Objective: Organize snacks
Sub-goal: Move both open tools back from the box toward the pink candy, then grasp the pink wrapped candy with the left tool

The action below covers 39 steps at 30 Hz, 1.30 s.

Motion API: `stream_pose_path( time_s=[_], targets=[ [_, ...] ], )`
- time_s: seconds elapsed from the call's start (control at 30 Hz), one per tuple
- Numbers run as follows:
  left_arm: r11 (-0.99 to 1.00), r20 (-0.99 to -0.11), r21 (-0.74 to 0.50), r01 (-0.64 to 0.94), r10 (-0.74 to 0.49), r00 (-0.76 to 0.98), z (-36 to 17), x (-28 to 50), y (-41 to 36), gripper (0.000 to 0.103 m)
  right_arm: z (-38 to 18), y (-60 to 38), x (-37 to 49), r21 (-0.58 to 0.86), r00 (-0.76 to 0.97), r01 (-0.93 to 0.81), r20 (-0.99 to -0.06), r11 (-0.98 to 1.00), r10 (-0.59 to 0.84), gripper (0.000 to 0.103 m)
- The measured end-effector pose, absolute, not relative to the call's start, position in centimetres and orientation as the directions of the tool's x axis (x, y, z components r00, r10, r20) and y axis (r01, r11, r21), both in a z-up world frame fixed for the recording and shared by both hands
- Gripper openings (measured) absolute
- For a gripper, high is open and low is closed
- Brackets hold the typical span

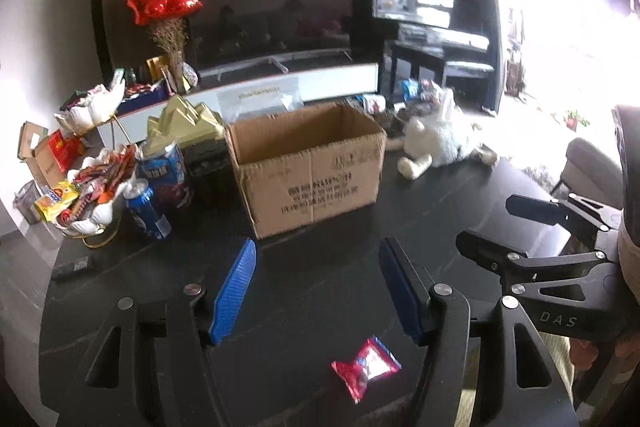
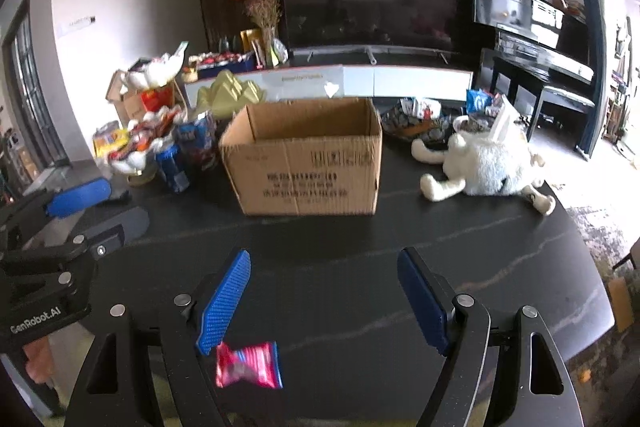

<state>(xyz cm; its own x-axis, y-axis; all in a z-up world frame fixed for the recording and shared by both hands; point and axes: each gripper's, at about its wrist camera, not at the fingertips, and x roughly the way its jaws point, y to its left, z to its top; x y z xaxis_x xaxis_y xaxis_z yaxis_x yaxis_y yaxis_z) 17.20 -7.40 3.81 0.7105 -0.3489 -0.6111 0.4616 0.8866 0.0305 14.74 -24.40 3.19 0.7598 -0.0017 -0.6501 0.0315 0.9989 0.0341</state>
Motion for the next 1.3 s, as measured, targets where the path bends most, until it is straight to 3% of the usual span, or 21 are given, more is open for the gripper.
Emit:
stream_pose_path(
  time_s=[0.3, 0.87, 1.3],
  targets=[
    [0.853, -0.674, 0.040, 0.520, -0.362, 0.644, -0.2, 15.3, -8.3, 0.063, -0.4, -25.0, 13.2, 0.046, 0.699, 0.050, -0.715, 0.998, -0.002, 0.077],
    [0.839, -0.812, -0.098, 0.536, -0.378, 0.444, -8.8, 15.1, -8.8, 0.063, -8.2, -24.9, 12.2, 0.089, 0.539, 0.056, -0.841, 0.994, 0.045, 0.077],
    [0.853, -0.835, -0.173, 0.493, -0.392, 0.386, -12.7, 16.8, -9.2, 0.062, -12.1, -25.2, 13.2, 0.113, 0.462, 0.062, -0.884, 0.992, 0.072, 0.077]
  ],
)
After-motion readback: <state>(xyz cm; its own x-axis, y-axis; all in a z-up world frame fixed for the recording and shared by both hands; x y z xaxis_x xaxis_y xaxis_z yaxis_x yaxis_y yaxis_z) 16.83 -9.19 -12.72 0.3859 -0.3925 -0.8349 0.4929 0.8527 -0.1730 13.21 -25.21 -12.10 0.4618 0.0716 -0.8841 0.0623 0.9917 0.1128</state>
